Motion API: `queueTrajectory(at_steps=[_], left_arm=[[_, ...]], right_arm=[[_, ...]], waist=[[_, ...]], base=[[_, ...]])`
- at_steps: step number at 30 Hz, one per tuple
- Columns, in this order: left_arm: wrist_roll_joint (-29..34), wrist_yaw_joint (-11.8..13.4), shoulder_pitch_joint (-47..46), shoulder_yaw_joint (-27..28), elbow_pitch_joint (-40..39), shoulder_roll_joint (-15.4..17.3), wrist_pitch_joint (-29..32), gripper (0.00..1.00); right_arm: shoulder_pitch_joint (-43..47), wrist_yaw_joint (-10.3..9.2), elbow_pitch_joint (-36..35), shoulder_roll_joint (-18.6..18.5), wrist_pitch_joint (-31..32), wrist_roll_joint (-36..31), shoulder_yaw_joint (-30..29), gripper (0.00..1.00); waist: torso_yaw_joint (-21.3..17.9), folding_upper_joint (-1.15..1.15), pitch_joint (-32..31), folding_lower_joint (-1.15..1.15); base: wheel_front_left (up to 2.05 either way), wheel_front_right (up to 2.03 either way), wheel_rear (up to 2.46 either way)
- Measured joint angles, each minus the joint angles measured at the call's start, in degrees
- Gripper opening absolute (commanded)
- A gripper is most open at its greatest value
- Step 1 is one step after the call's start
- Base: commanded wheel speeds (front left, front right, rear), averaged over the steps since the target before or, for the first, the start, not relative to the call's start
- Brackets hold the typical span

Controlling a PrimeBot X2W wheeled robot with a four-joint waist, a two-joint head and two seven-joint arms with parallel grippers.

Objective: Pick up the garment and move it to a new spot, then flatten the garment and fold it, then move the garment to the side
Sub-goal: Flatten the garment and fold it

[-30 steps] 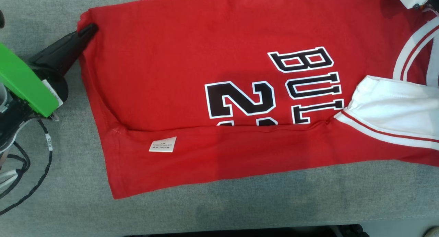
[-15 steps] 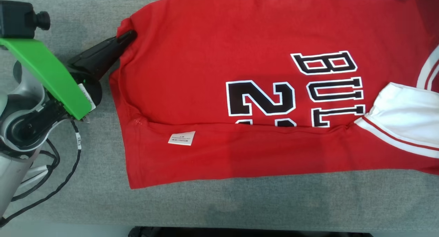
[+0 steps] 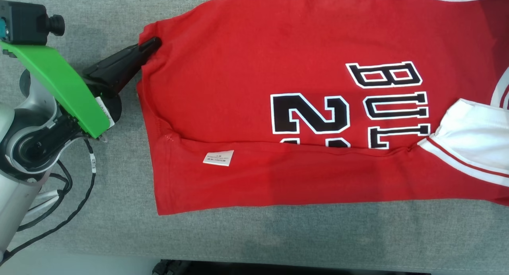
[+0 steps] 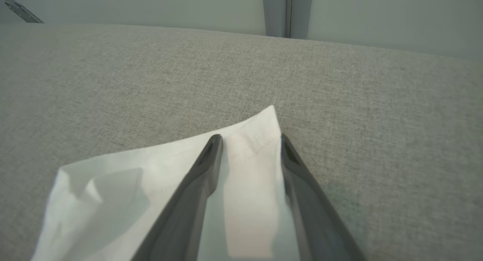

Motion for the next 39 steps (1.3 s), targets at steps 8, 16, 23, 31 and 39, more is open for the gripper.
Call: queueTrajectory(at_steps=[8,16,23,31,39], left_arm=[[0.2,-0.1,-1.1,-0.4,0.3,-0.6,0.4,0.0],[0.8,-0.5,-1.6,0.3,2.1,-0.7,-0.6,0.0],[1.0,-0.5,-1.7,2.2,3.5,-0.1,-2.6,0.0],[0.9,-0.6,-1.5,3.8,4.0,0.2,-5.1,0.0],[0.6,-0.8,0.2,4.4,4.2,0.3,-6.5,0.0]], right_arm=[[-1.1,0.01,1.4,-0.1,-1.5,-0.6,-0.1,0.0],[-1.6,0.99,1.7,1.6,-6.0,-0.4,-1.1,0.0],[-2.4,1.57,1.6,1.5,-9.0,1.2,-3.2,0.0],[-0.6,2.53,1.7,1.3,-11.4,2.9,-4.1,0.0],[1.3,3.54,-0.1,1.8,-14.4,4.7,-4.2,0.0]], waist=[[0.4,0.0,0.4,0.0],[0.0,0.0,0.1,0.0],[-1.3,0.0,-0.7,0.0],[-3.1,0.0,-1.8,0.0],[-4.1,0.0,-3.1,0.0]], base=[[0.0,0.0,0.0],[0.0,0.0,0.0],[0.0,0.0,0.0],[0.0,0.0,0.0],[0.0,0.0,0.0]])
